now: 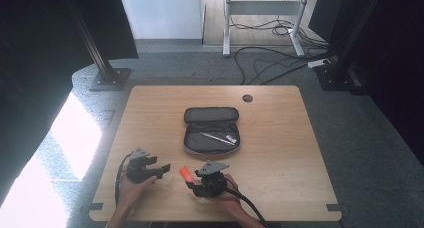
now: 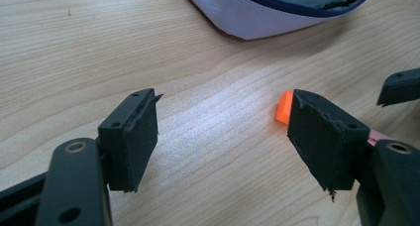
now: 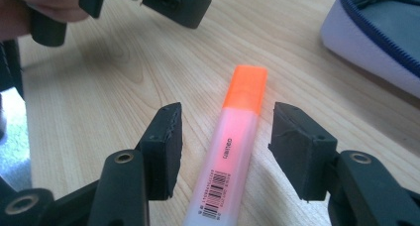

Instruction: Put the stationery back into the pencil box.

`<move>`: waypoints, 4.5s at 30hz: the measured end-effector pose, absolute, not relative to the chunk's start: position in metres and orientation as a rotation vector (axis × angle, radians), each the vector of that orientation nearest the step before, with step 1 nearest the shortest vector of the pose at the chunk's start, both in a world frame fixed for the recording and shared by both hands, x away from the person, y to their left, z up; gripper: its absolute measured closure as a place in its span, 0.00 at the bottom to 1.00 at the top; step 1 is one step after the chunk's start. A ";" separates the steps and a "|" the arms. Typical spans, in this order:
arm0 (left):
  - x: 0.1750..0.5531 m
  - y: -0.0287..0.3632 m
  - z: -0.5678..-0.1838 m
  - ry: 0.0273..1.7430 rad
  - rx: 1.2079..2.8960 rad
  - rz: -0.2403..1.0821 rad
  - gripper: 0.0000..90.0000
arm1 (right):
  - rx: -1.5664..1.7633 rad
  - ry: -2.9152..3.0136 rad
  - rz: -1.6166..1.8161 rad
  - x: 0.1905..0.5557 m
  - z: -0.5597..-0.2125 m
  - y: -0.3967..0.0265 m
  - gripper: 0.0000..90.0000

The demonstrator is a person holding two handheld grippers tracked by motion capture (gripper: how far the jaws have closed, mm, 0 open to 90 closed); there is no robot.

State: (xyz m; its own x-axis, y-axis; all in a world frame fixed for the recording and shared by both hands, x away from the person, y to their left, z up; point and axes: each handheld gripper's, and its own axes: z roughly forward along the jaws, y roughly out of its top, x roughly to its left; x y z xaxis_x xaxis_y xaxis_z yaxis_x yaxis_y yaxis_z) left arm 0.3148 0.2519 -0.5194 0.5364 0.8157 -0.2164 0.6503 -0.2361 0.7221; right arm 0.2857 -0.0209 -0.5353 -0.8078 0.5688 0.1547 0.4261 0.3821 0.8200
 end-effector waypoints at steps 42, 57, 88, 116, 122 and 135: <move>0.316 0.252 -0.520 1.186 1.975 0.262 0.32 | 0.851 2.514 1.153 0.283 -0.548 -0.008 0.73; 0.315 0.252 -0.520 1.189 1.973 0.261 0.32 | 0.845 2.458 1.260 0.282 -0.528 -0.027 0.73; 0.316 0.251 -0.521 1.189 1.979 0.253 0.32 | 0.913 2.333 1.329 0.329 -0.489 -0.071 0.73; 0.315 0.250 -0.520 1.180 1.980 0.251 0.32 | 0.932 2.346 1.291 0.373 -0.490 -0.060 0.73; 0.315 0.250 -0.521 1.183 1.982 0.252 0.32 | 0.938 2.357 1.279 0.379 -0.494 -0.058 0.73; 0.315 0.249 -0.521 1.180 1.986 0.249 0.32 | 0.934 2.359 1.268 0.390 -0.493 -0.055 0.73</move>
State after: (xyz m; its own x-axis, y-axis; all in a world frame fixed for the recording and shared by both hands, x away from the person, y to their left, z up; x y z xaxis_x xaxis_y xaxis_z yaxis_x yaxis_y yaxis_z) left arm 0.3150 0.2494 -0.5210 0.5466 0.8089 -0.2164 0.6522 -0.2492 0.7160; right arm 0.3902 -0.0552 -0.4935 -0.7418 0.6696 0.0376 0.4009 0.3978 0.8252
